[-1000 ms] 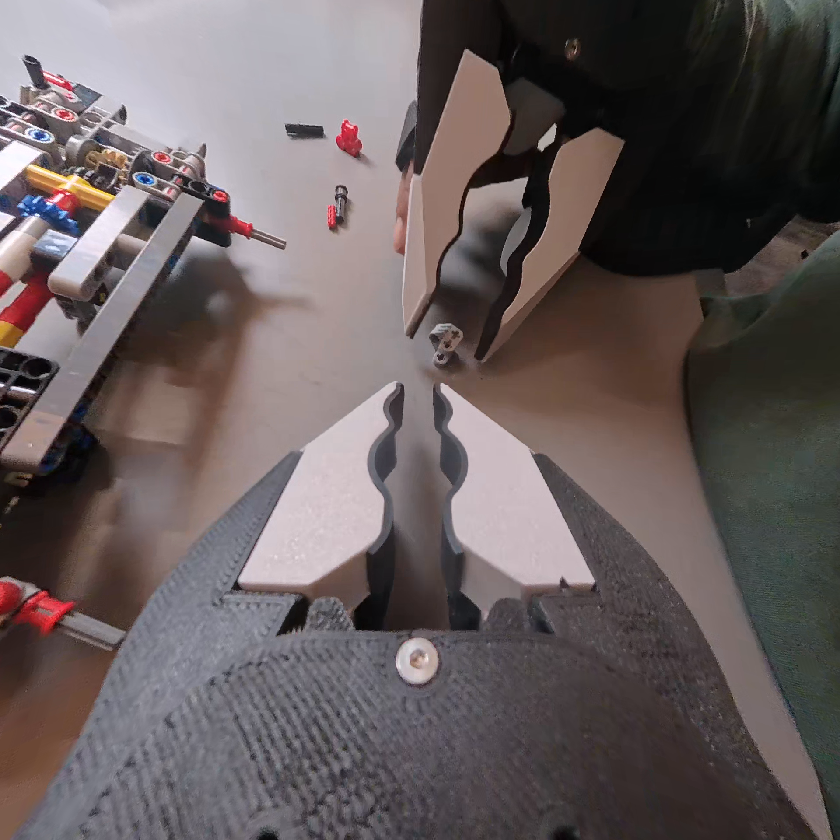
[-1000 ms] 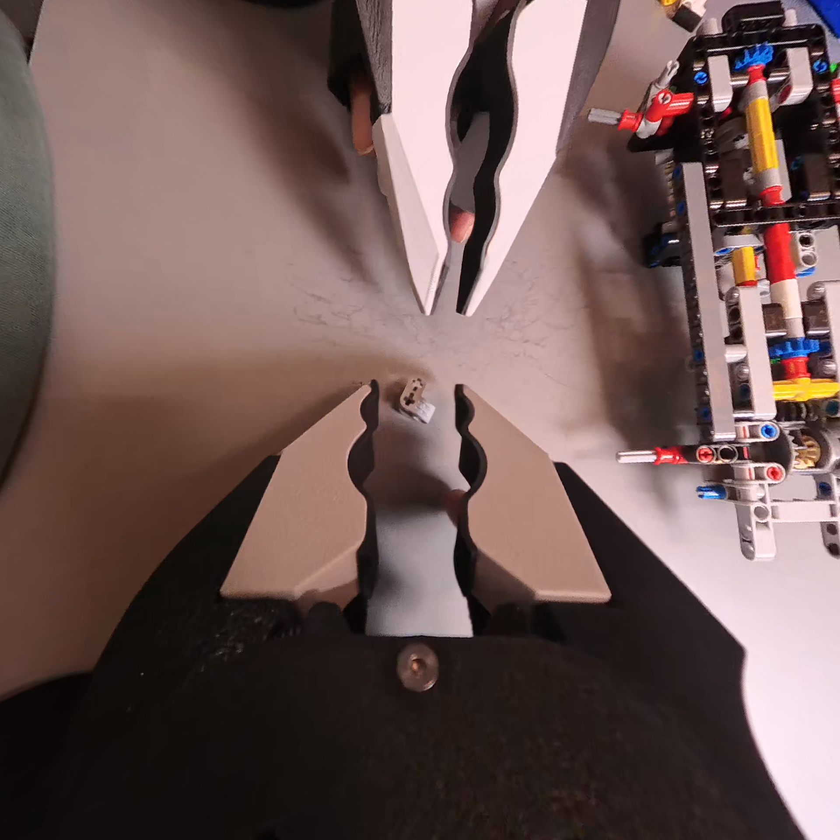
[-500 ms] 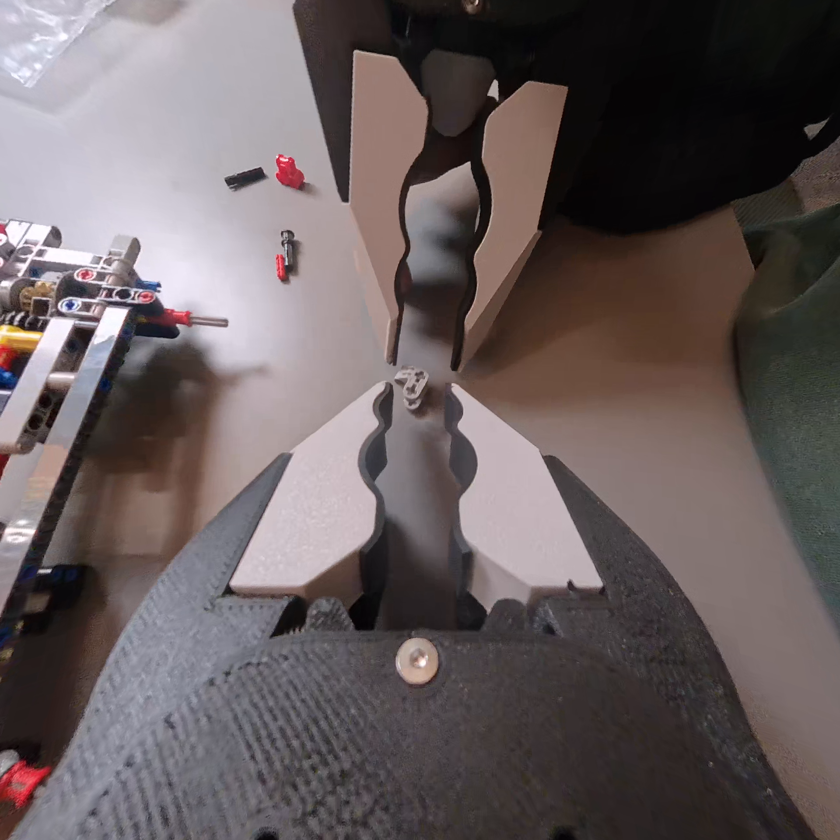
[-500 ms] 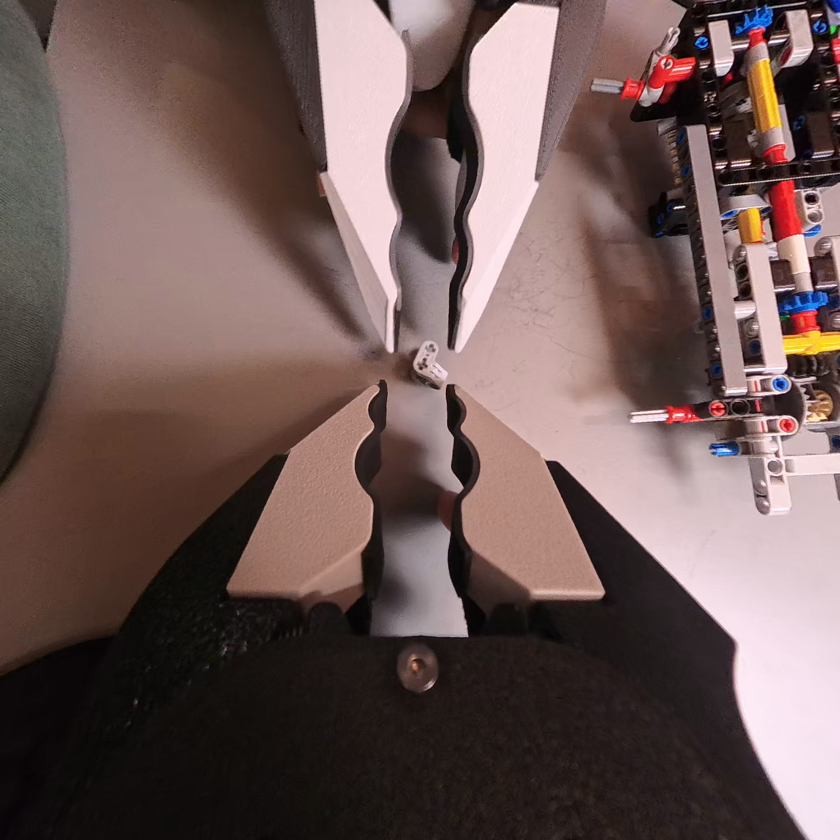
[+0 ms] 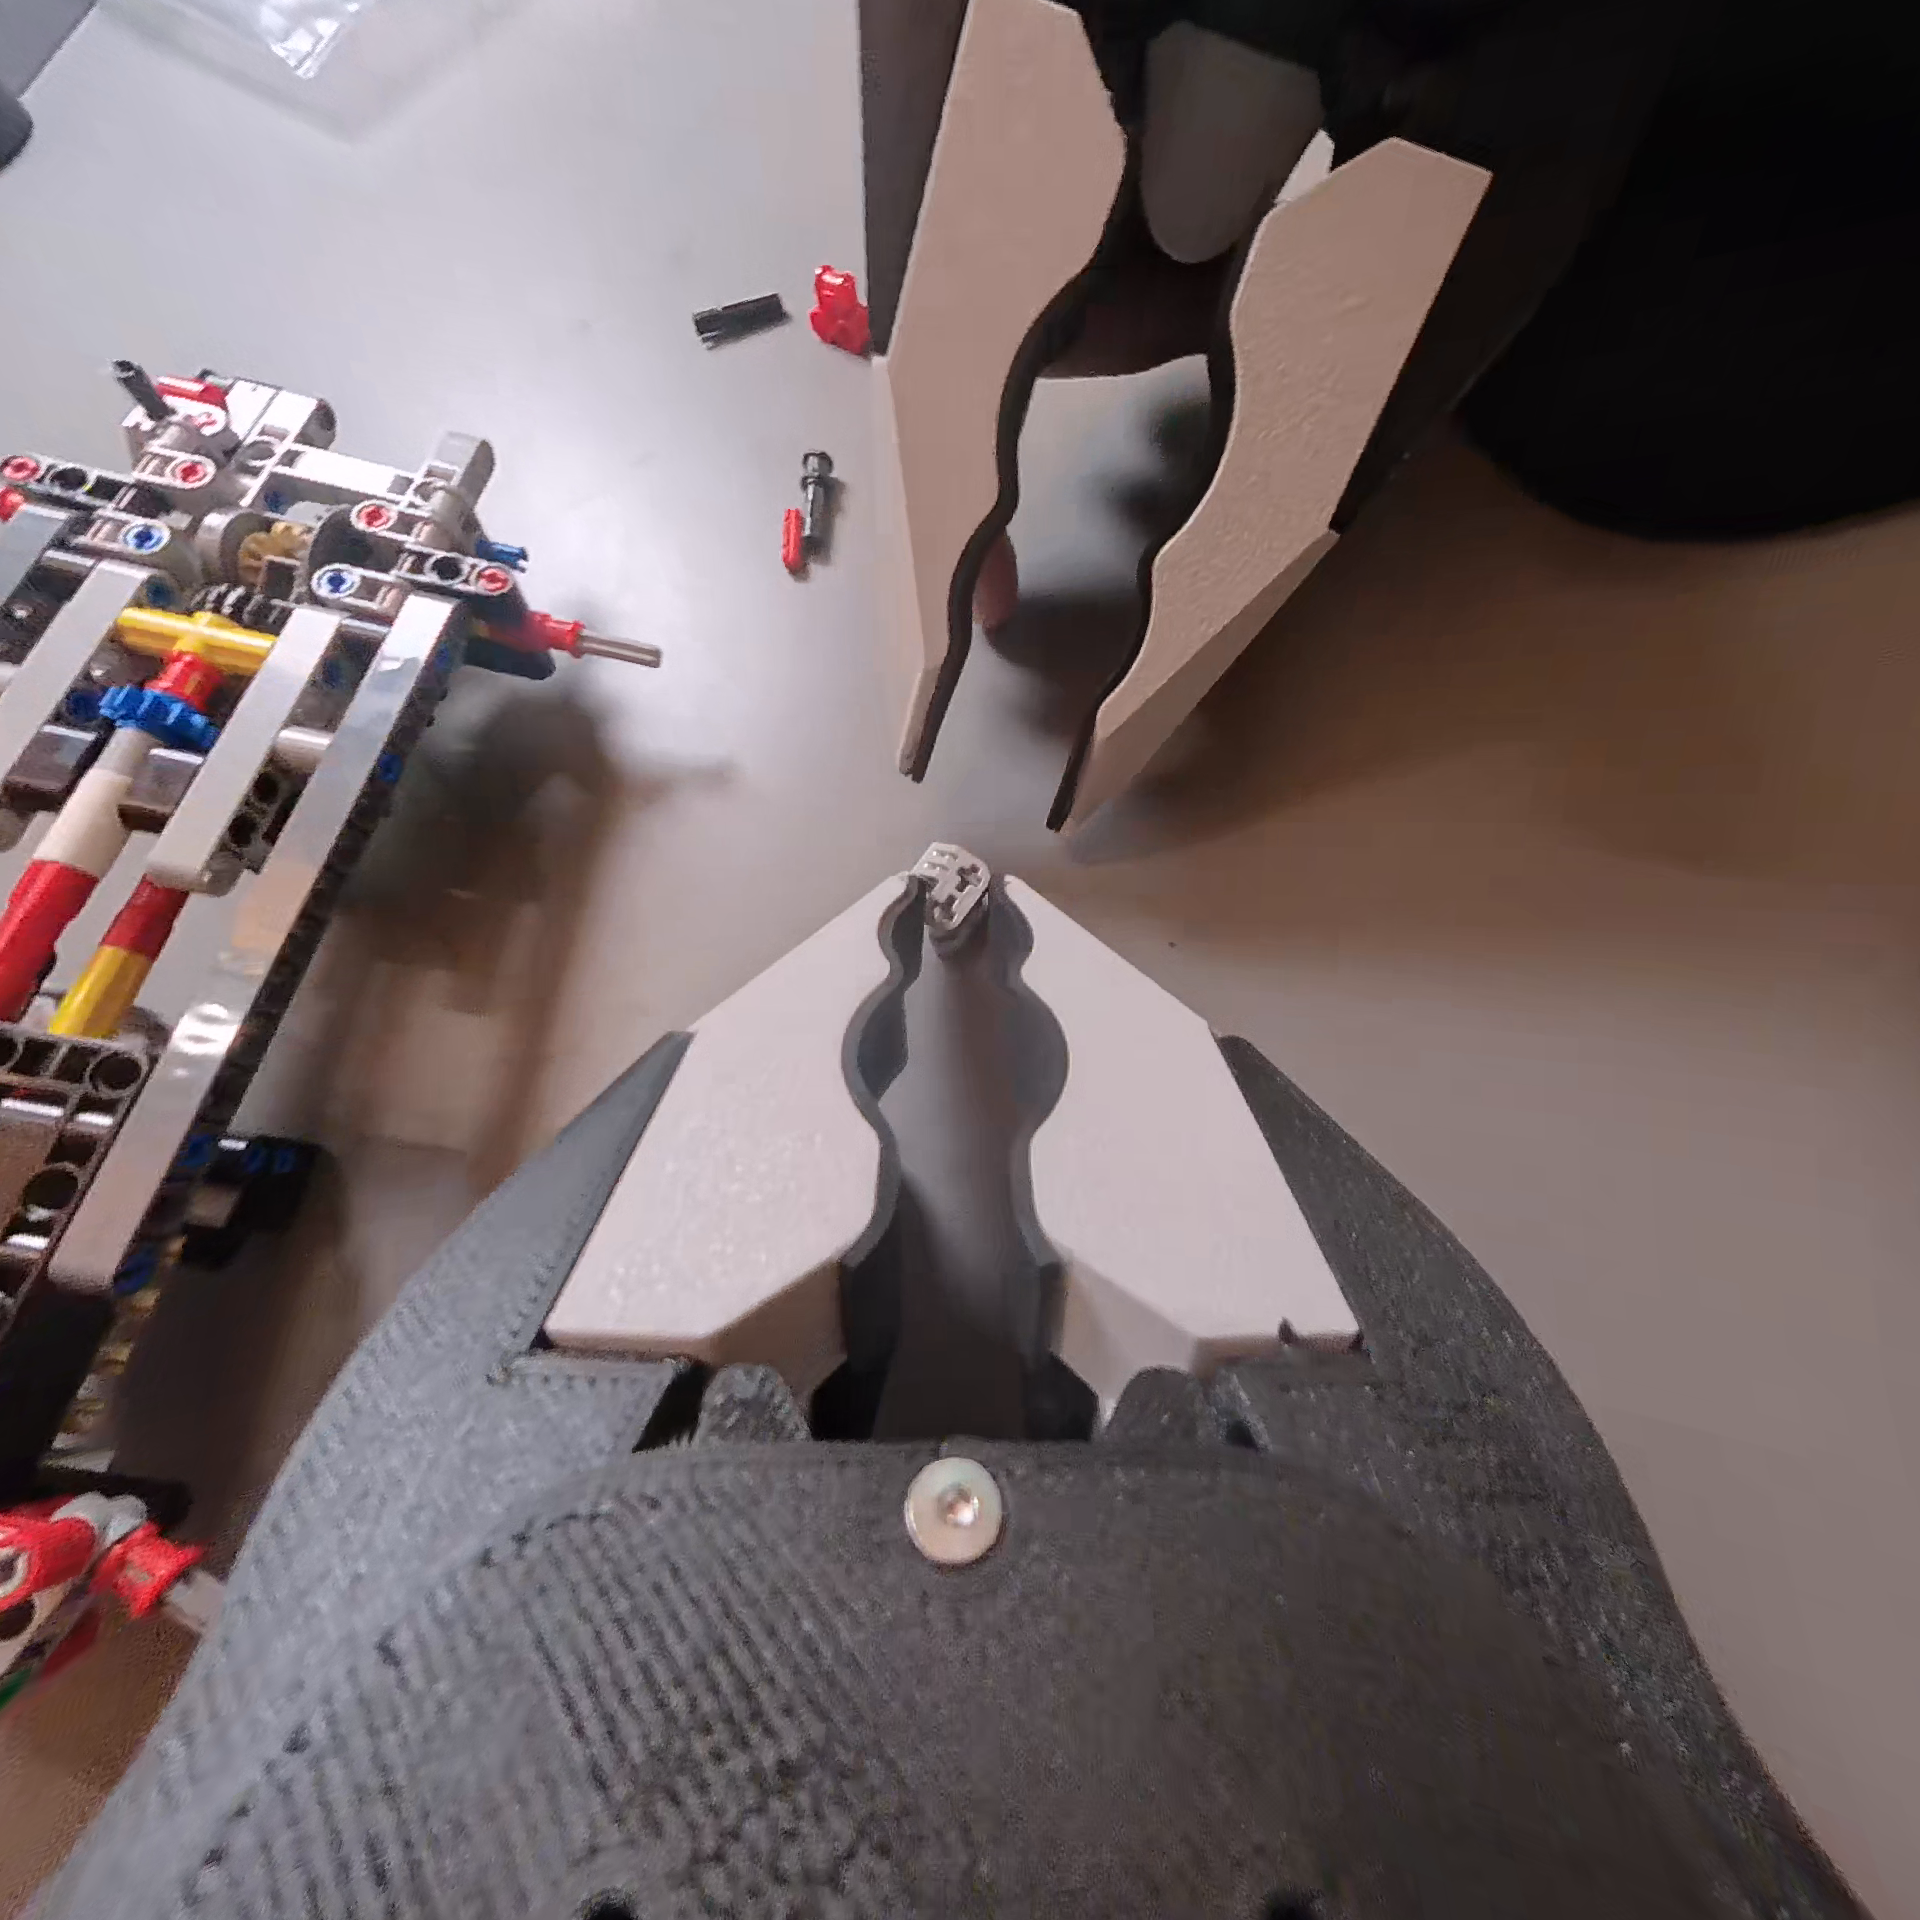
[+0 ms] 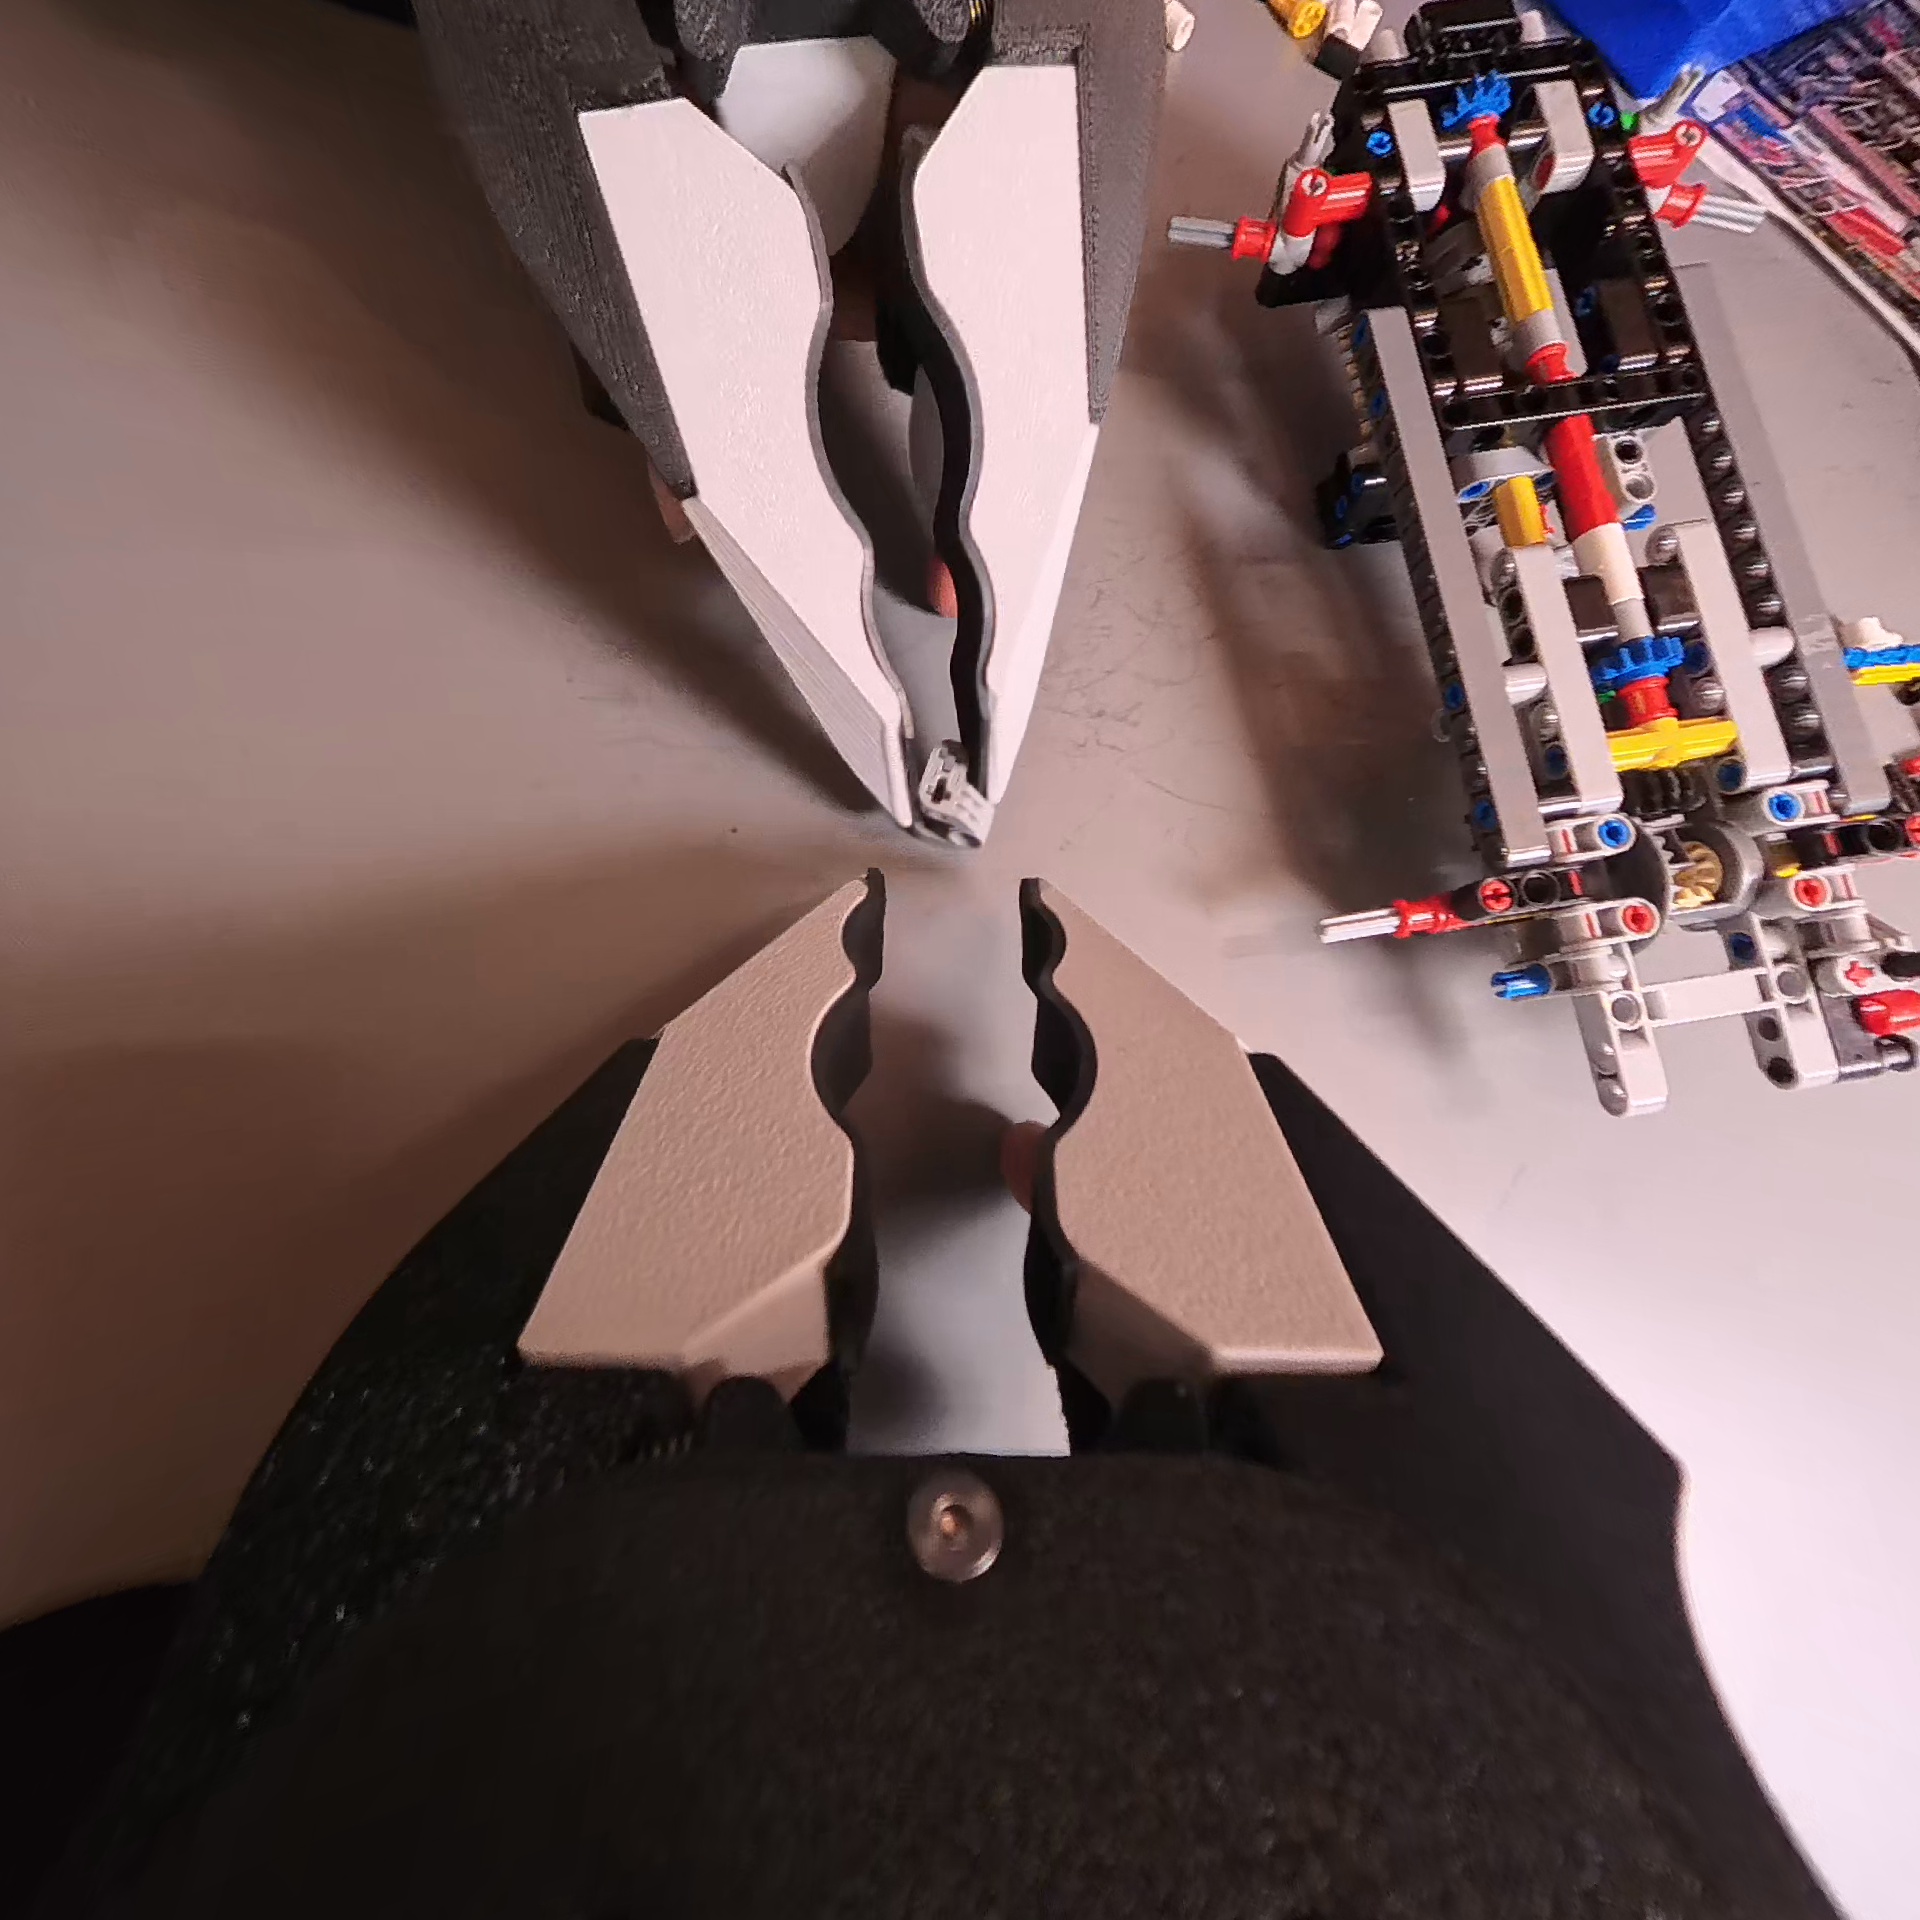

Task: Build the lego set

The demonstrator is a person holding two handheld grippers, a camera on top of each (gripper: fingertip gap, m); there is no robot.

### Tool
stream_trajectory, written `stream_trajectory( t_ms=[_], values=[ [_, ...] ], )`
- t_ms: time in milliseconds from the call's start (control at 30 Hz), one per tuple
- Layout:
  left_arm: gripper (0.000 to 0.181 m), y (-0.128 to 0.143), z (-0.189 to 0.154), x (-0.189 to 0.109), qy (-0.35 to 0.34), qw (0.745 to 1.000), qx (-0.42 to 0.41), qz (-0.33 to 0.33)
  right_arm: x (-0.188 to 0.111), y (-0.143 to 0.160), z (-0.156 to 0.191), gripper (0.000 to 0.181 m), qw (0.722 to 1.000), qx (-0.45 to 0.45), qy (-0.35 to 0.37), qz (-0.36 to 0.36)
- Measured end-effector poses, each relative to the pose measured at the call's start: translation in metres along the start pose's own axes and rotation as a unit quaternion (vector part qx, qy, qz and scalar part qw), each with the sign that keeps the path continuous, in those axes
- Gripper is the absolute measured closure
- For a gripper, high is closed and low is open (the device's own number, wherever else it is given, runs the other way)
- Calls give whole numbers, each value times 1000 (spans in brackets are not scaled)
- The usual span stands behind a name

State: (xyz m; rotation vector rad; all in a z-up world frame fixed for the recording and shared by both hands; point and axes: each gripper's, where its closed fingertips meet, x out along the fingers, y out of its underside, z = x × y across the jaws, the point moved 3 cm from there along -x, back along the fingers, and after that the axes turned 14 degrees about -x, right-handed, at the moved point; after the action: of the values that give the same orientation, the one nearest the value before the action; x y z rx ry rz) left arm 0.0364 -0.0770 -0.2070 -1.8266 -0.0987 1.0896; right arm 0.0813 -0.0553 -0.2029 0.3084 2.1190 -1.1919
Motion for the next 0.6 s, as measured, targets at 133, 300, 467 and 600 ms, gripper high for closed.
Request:
stream_trajectory(
  t_ms=[133, 300, 467, 600],
  values=[
    [170, 0, 6, -1, -14, 999, -33, -7, 1, 0, -2, 158, 1000, 1, 10, -2],
    [161, -3, 4, -8, 9, 998, -57, -23, 1, 0, -3, 159, 1000, 3, 16, -6],
    [161, 2, 10, -13, 2, 999, -45, -20, 2, 0, -5, 159, 1000, 4, 21, -10],
    [161, 3, 11, -13, 5, 999, -39, -19, 4, -1, -5, 158, 1000, -3, 21, -8]
  ],
)
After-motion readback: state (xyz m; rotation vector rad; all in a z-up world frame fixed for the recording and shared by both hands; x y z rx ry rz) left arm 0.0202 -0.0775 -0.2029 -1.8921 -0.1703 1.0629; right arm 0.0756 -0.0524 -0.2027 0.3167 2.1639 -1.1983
